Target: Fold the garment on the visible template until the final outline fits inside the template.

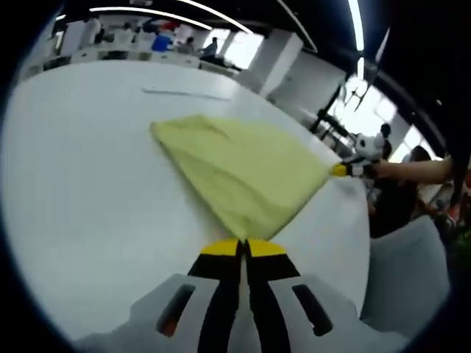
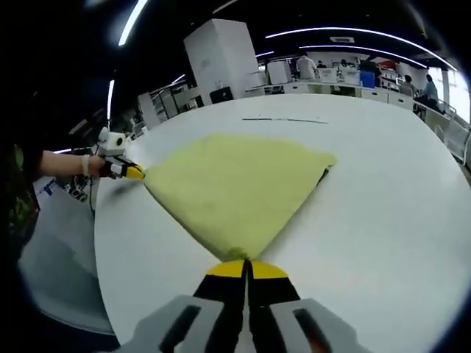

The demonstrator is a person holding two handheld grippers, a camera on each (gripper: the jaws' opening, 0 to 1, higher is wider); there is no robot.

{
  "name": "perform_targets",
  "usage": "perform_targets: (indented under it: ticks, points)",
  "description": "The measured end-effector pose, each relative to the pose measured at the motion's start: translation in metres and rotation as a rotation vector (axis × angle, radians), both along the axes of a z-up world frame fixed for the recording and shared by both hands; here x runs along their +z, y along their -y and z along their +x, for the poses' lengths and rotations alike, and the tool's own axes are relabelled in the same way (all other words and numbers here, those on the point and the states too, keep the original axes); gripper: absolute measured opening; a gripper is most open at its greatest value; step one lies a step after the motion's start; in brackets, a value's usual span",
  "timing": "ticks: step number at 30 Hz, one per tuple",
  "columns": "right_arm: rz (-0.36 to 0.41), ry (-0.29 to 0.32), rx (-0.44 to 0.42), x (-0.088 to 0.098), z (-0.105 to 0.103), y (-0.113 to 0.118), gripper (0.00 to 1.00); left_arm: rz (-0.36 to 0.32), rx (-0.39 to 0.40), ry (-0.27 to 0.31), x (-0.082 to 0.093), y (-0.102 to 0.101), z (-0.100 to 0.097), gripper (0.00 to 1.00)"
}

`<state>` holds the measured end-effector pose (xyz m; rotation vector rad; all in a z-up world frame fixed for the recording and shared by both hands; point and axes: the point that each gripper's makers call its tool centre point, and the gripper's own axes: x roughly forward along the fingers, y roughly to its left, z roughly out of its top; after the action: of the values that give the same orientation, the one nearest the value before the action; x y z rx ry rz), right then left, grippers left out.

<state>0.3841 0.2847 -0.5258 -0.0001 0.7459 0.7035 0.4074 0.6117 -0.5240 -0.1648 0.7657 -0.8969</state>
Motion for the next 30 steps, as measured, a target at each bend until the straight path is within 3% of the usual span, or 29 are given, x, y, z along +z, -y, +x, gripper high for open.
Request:
perform_targets:
  ticks: [12,18,22,30]
  points:
    - [-0.01,0.009,0.028,0.012,-0.006,0.009,0.0,-0.01,0.008,-0.009,0.003,-0.003,-0.001,0.0]
    - [-0.029,-0.007,0.063,0.012,-0.014,0.01,0.0,-0.005,-0.008,-0.015,0.004,-0.008,-0.01,0.0]
    - [-0.013,-0.019,0.042,0.013,-0.021,0.016,0.0,-0.002,0.0,-0.022,0.004,-0.015,-0.018,0.0]
    - [0.007,-0.029,0.053,0.01,-0.031,0.004,0.0,-0.004,0.017,-0.036,-0.001,-0.014,-0.024,0.0]
